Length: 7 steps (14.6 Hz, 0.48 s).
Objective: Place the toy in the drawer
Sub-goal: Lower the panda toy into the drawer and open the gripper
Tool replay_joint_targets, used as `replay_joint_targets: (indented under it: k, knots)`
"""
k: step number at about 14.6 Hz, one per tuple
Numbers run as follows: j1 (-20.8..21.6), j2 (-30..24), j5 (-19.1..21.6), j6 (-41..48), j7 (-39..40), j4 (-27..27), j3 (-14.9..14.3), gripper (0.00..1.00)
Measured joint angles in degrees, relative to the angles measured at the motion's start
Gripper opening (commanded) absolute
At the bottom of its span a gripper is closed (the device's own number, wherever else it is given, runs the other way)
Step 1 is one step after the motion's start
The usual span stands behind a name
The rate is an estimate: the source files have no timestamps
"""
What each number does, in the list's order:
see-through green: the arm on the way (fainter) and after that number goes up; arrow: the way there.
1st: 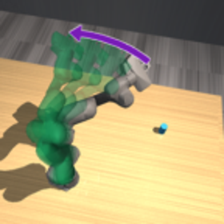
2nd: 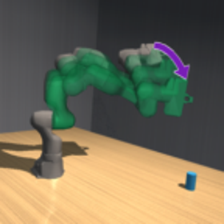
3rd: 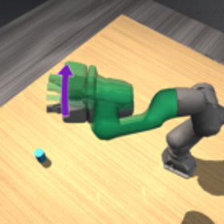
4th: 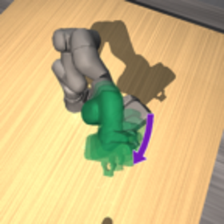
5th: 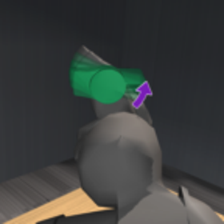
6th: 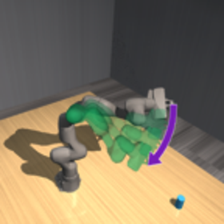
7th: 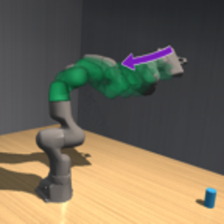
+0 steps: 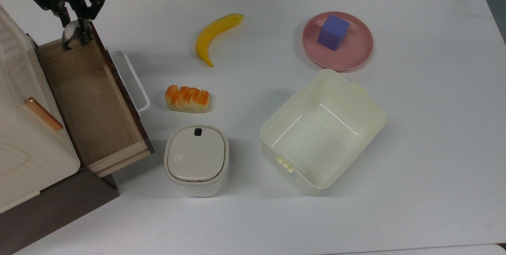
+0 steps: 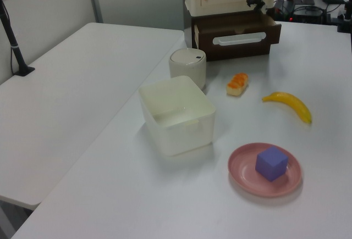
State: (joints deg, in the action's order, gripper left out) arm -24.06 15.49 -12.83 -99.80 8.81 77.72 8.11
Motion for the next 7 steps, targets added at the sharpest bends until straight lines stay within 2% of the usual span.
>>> replay_joint_targets:
  k: [3,7]
  knots:
    - [-0.01,1.05,0.0,-2.29,-0.27,0.02,-1.24,0.0]
    - [-0.01,2.79,0.0,-2.93,-0.3,0.07,-1.44,0.0]
